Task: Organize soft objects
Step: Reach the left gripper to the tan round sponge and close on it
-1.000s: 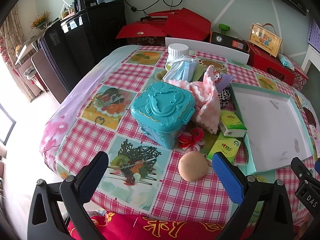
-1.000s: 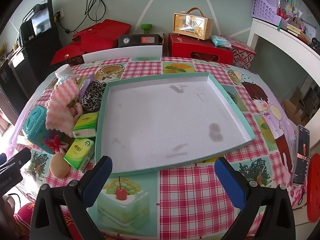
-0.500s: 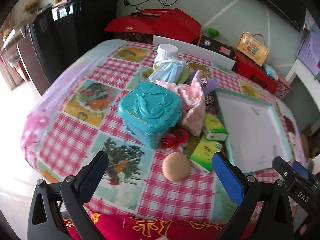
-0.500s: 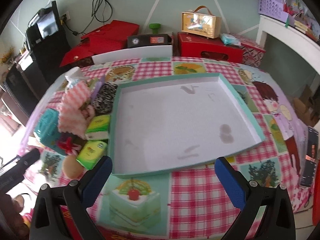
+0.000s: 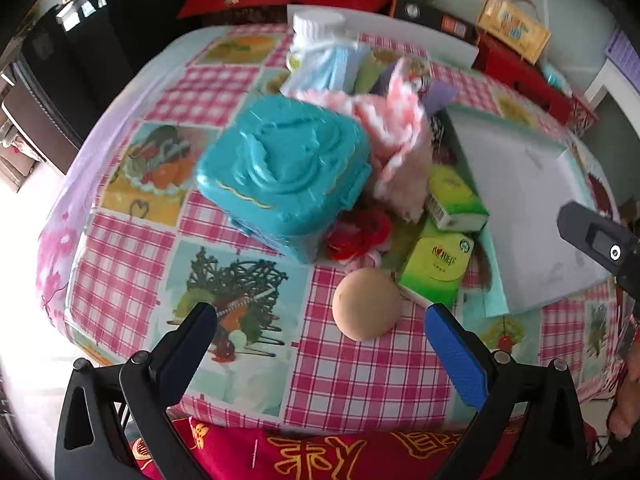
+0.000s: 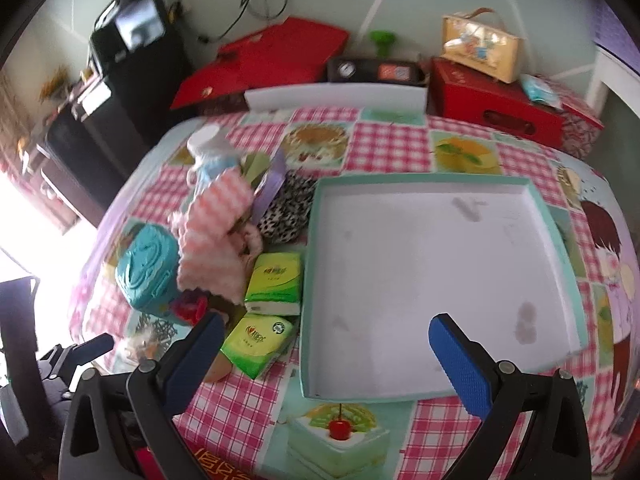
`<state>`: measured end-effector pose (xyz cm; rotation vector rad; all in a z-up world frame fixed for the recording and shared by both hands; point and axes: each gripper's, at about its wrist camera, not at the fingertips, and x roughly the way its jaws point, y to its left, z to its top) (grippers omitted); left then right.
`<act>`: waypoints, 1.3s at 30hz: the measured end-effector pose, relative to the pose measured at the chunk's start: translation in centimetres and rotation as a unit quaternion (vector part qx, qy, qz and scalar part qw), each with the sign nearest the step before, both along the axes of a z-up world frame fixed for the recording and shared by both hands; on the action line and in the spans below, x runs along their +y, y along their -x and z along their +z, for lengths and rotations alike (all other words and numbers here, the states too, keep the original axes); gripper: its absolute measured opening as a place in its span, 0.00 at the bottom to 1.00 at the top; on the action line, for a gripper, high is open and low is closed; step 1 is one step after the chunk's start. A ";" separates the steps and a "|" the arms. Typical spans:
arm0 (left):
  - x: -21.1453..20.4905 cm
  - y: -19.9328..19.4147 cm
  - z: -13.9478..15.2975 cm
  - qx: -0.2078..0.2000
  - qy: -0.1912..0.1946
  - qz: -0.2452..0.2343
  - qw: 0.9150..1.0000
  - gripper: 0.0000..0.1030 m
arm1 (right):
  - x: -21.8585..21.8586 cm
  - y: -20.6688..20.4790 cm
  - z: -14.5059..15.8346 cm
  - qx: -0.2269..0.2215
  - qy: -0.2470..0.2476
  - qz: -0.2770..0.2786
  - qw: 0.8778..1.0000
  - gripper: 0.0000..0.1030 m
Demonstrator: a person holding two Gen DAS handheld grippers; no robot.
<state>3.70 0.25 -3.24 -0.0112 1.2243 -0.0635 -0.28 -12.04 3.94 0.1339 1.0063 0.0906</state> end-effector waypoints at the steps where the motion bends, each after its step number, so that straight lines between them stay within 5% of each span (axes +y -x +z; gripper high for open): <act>1: -0.2 -0.2 -0.2 0.003 -0.003 0.000 1.000 1.00 | 0.2 -0.3 -0.2 0.006 -0.004 0.006 1.000 1.00; 17: -2.0 -3.4 -3.3 0.068 0.009 0.003 0.998 0.84 | 1.2 -3.4 -3.0 0.057 -0.034 0.022 0.998 0.99; 20: -2.0 -4.0 -3.8 0.073 0.030 0.003 0.997 0.64 | 1.1 -3.6 -3.6 0.063 -0.039 0.017 0.997 0.99; 24: -1.7 -4.4 -4.0 0.073 0.055 0.010 0.996 0.54 | 0.7 -3.6 -3.9 0.065 -0.043 0.015 0.997 0.99; 39: -0.1 -2.8 -3.3 0.062 0.078 0.022 0.995 0.30 | 0.4 -3.6 -3.8 0.055 -0.054 0.012 0.997 0.99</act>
